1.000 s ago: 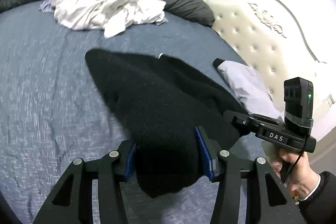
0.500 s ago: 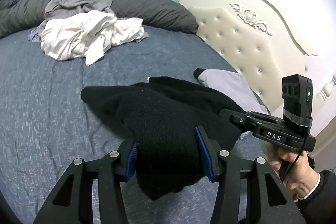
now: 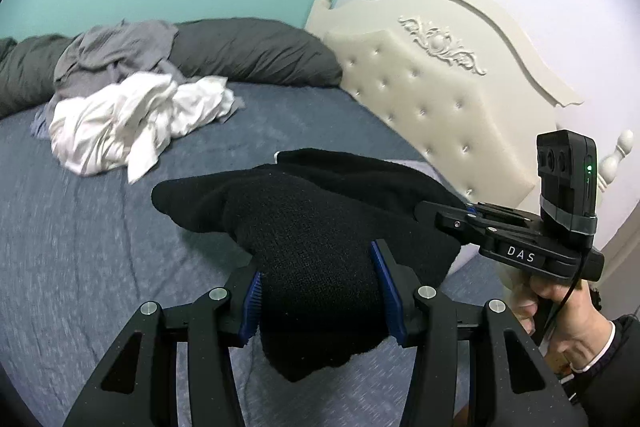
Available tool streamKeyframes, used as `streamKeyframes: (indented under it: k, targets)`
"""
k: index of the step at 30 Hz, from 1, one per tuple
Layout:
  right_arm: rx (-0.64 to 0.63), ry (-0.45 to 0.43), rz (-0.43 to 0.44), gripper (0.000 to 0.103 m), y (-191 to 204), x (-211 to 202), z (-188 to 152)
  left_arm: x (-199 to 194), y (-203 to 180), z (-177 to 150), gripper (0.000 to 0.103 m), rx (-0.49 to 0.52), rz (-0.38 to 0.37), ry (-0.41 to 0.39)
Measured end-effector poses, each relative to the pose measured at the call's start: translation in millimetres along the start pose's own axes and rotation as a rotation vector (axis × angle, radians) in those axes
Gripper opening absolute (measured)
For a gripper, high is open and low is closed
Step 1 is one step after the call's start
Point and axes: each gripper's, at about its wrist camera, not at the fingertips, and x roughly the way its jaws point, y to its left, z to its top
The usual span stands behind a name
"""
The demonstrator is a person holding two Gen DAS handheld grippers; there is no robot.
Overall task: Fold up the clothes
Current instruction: 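Lift the folded sweatshirt with both grippers and carry it toward the headboard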
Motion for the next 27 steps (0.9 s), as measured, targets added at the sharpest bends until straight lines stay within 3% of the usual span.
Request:
streamKeyframes:
  k: [10, 27]
  targets:
    - [-0.014, -0.053, -0.070, 0.018, -47.9, -45.4, 25.7, 27.5, -58.7, 41.1, 0.053, 0.072, -0.040, -0.031]
    - [0.003, -0.094, -0.199, 0.018, -179.3, -88.2, 32.8, 141.1, -152.0, 77.4, 0.053, 0.124, -0.145, -0.028]
